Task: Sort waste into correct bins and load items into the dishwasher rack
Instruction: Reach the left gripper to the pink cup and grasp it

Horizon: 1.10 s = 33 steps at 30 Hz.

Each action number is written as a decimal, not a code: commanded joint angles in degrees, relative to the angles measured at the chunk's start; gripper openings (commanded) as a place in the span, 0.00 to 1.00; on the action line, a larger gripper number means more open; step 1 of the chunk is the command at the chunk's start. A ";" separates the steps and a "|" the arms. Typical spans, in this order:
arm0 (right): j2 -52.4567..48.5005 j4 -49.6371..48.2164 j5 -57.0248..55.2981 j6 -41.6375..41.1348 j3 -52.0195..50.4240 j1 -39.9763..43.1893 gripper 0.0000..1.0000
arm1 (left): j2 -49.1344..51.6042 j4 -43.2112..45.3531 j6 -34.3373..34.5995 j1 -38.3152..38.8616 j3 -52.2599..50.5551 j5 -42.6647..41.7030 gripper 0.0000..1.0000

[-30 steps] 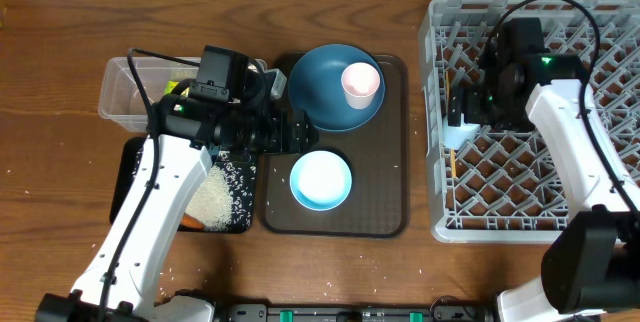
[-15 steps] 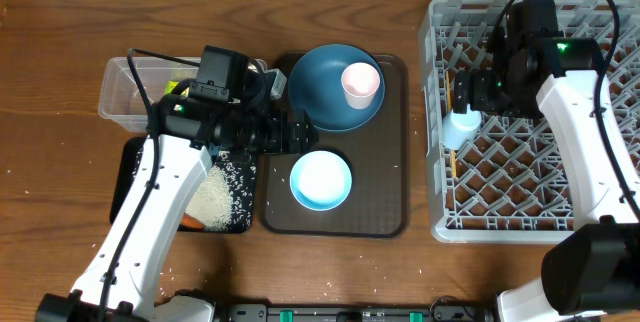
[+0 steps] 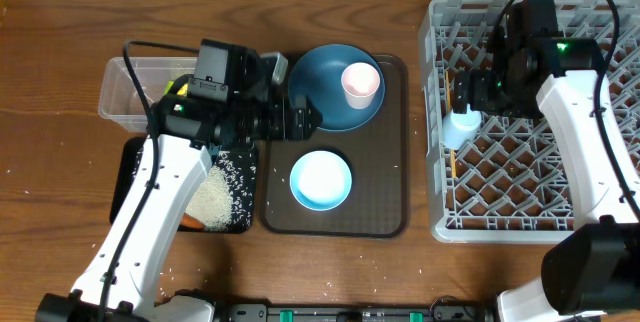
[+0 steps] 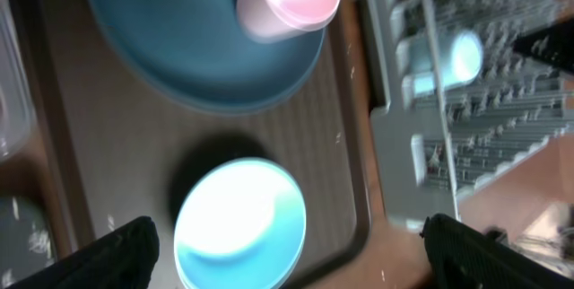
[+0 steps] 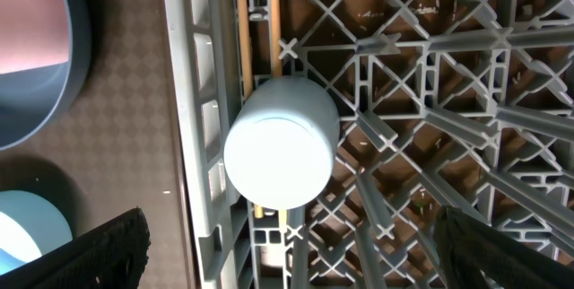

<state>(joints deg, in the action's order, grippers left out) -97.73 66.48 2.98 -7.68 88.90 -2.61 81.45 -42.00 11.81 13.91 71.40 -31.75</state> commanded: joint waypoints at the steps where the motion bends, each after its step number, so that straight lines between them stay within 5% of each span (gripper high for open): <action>1: 0.98 0.13 -0.17 -0.39 0.87 -0.42 0.99 | -0.22 3.28 -0.52 -0.13 0.68 0.33 0.96; 7: 0.98 0.13 -0.17 -0.42 0.87 -0.42 0.99 | 1.79 14.97 6.05 2.34 0.68 1.53 0.95; 13: 0.98 0.13 -0.17 -0.42 0.87 -0.42 0.99 | 8.37 22.58 14.99 6.69 0.68 13.31 0.87; 24: 0.98 0.13 -0.17 -0.42 0.87 -0.42 0.99 | 23.82 35.95 19.63 9.27 0.68 13.64 0.78; 33: 0.98 0.13 -0.17 -0.42 0.87 -0.42 0.99 | 28.37 37.16 19.58 9.31 0.68 13.66 0.74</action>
<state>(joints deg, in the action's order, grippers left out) -97.76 66.59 2.98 -7.68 88.95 -2.61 109.21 -5.23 30.94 23.16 71.40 -18.90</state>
